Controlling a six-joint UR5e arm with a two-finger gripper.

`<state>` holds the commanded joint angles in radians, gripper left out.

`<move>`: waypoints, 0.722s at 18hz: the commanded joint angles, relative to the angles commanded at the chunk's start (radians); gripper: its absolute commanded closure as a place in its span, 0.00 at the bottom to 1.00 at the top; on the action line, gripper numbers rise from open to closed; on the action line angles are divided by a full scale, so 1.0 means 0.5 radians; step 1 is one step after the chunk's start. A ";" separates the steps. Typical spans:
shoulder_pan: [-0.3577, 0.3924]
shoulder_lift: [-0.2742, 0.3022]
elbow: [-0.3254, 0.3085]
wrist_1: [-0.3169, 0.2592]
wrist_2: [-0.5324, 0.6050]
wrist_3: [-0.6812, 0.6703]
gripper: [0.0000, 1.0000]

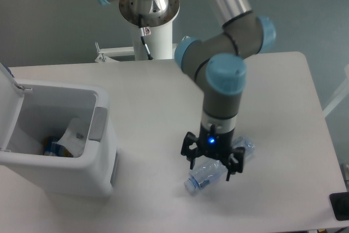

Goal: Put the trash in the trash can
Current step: 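Move the gripper to the clear plastic bottle and lower around it, then close the gripper on the bottle cap end and lift it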

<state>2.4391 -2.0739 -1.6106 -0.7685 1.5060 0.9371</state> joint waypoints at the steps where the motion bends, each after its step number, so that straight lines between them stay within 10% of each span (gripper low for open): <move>1: -0.015 -0.018 0.000 0.000 0.040 0.019 0.00; 13: -0.132 -0.254 0.083 0.006 0.433 0.034 0.04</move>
<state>2.3731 -2.2012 -1.5693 -0.7655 1.7224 0.9542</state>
